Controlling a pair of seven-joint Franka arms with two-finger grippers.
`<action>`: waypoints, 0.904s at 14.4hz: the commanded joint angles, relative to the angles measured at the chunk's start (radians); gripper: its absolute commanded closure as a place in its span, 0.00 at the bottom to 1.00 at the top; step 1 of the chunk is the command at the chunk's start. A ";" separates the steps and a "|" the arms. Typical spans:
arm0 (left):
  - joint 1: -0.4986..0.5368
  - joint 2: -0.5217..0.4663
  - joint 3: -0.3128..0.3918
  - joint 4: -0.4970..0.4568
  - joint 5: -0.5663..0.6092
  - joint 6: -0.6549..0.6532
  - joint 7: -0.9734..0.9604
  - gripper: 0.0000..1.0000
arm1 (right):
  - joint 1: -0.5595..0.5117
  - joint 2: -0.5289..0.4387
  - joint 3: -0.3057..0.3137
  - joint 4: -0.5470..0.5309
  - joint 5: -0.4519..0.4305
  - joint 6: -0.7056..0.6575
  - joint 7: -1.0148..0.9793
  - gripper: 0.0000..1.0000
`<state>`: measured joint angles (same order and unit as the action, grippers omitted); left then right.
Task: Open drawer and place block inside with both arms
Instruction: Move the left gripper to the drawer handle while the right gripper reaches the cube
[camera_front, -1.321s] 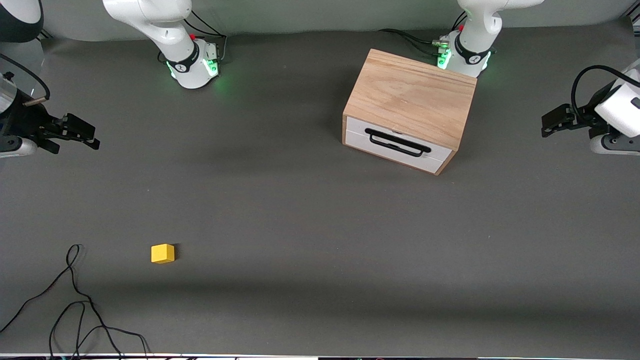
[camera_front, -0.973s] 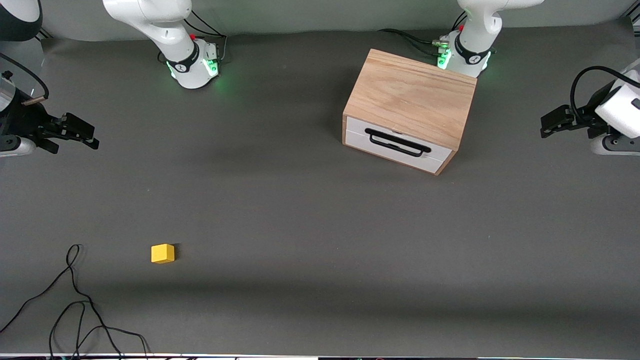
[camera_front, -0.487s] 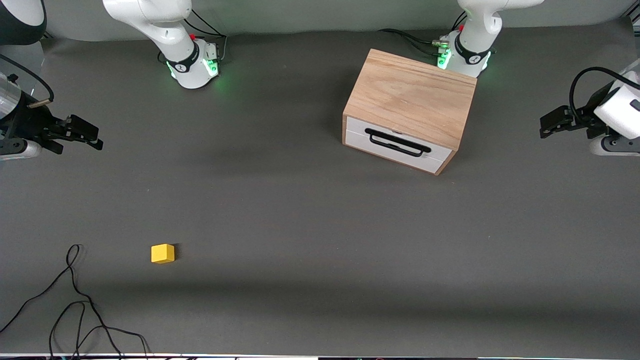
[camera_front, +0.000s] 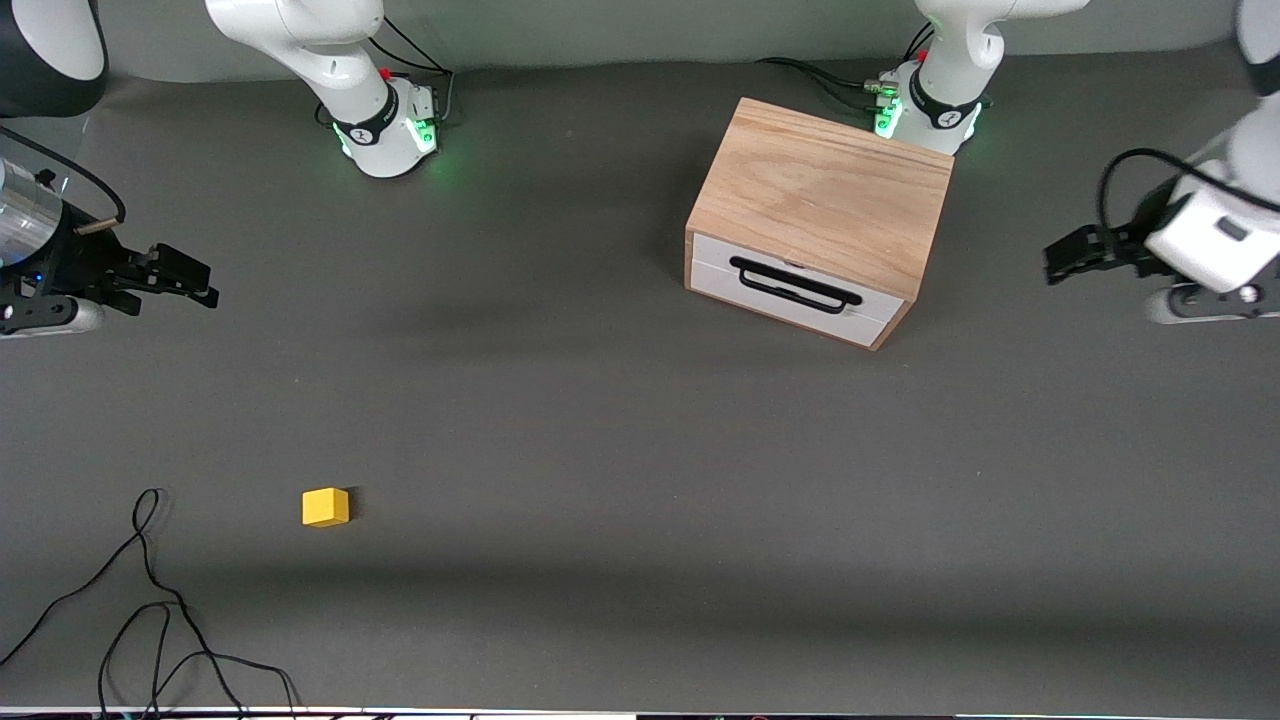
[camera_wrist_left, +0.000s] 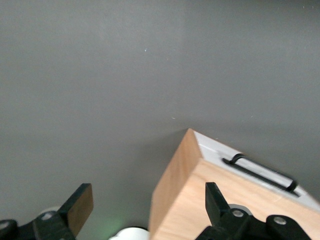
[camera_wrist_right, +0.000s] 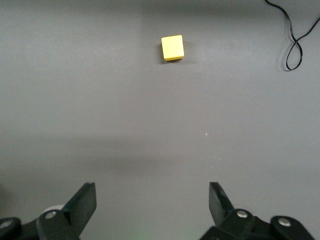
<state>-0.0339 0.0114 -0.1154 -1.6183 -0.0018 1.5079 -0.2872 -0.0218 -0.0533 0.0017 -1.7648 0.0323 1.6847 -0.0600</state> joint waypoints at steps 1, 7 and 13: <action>-0.089 0.013 -0.036 0.009 0.005 0.012 -0.270 0.00 | 0.003 0.013 -0.003 0.004 -0.011 0.018 0.025 0.00; -0.292 0.117 -0.102 0.098 0.029 0.012 -0.833 0.00 | 0.000 0.084 -0.005 0.005 -0.011 0.079 0.020 0.00; -0.471 0.251 -0.104 0.179 0.126 0.009 -1.399 0.00 | -0.007 0.236 -0.005 0.015 -0.005 0.245 0.011 0.00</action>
<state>-0.4524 0.1979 -0.2294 -1.5020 0.0755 1.5339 -1.5164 -0.0249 0.1282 -0.0058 -1.7672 0.0323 1.8866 -0.0595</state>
